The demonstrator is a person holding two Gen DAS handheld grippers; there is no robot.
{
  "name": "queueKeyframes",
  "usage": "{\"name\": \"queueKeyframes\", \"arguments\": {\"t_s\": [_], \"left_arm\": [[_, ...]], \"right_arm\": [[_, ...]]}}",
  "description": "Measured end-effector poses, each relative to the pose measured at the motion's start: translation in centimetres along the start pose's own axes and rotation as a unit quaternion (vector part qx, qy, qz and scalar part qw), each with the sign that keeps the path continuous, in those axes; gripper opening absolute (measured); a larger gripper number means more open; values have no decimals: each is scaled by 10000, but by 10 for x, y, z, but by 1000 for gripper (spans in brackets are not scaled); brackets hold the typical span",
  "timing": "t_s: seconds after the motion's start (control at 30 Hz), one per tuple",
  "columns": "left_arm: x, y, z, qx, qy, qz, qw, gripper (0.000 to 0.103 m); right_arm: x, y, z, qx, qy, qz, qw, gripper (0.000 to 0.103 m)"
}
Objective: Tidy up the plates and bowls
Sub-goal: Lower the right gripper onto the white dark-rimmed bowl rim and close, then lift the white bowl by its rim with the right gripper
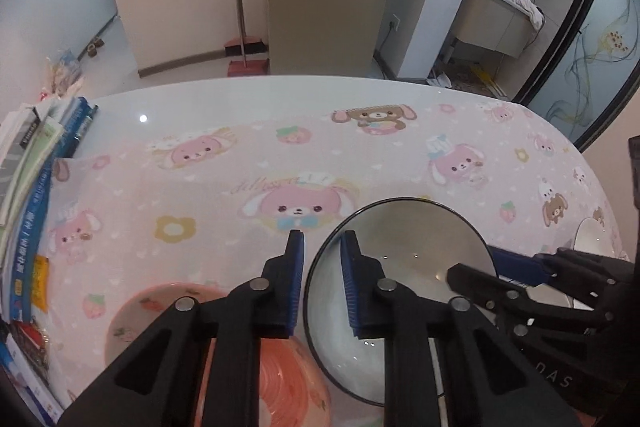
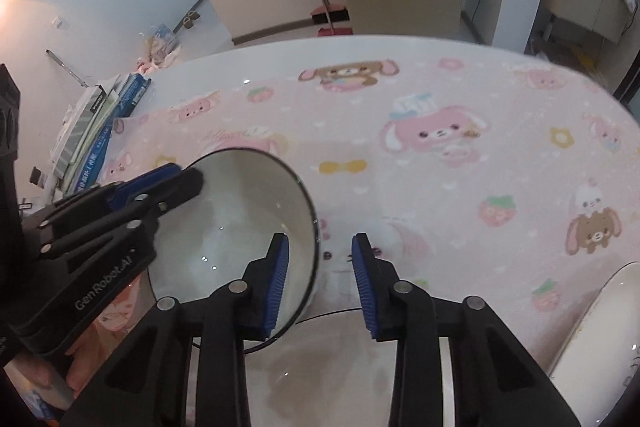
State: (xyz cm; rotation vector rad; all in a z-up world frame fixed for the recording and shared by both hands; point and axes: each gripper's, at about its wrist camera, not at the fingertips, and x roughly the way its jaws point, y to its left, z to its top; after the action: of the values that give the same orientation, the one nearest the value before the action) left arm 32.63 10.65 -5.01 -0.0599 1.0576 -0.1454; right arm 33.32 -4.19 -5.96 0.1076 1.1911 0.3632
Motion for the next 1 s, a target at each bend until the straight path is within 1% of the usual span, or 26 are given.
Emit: {"name": "queueKeyframes", "arguments": {"t_s": [0.07, 0.1, 0.17, 0.23, 0.27, 0.33, 0.5, 0.57, 0.67, 0.73, 0.77, 0.83, 0.93, 1.0], "left_arm": [[0, -2, 0, 17, 8, 89, 10000, 17], [0, -3, 0, 29, 40, 146, 9999, 17], [2, -1, 0, -58, 101, 127, 9999, 17], [6, 4, -1, -157, 219, 12, 9996, 16], [8, 5, -2, -138, 254, -33, 9996, 16], [8, 3, -3, -10, 225, -8, 9997, 16], [10, 0, -3, 7, 263, 107, 9996, 16], [8, 0, -4, 4, 187, 113, 9998, 16], [7, 2, -5, -38, 99, -13, 9999, 18], [6, 4, -5, -109, 135, -130, 9998, 18], [6, 3, -5, -102, 154, -130, 9997, 18], [8, -3, -4, 10, 173, 89, 9998, 18], [11, -16, -6, 272, 187, 516, 9981, 19], [13, -19, -7, 449, 165, 601, 9970, 18]], "right_arm": [[2, 1, -1, 19, 93, 115, 9999, 22], [4, 1, -2, 24, 126, 123, 9998, 20], [8, 1, -2, 47, 162, 127, 9998, 18], [9, -3, -2, 185, 164, 257, 9994, 18], [11, -6, -2, 304, 180, 354, 9988, 18], [13, -8, -2, 402, 187, 454, 9980, 18], [12, -4, -4, 232, 118, 329, 9991, 18], [11, -6, -4, 331, 129, 399, 9986, 18], [4, -13, -3, 547, 119, 608, 9966, 19], [-1, -13, -1, 466, 38, 570, 9973, 18], [-1, -12, 0, 445, 24, 559, 9974, 18], [1, -12, 1, 421, 65, 555, 9975, 18], [3, -13, 1, 465, 60, 542, 9974, 18], [4, -17, -1, 647, -12, 513, 9966, 17]]}}
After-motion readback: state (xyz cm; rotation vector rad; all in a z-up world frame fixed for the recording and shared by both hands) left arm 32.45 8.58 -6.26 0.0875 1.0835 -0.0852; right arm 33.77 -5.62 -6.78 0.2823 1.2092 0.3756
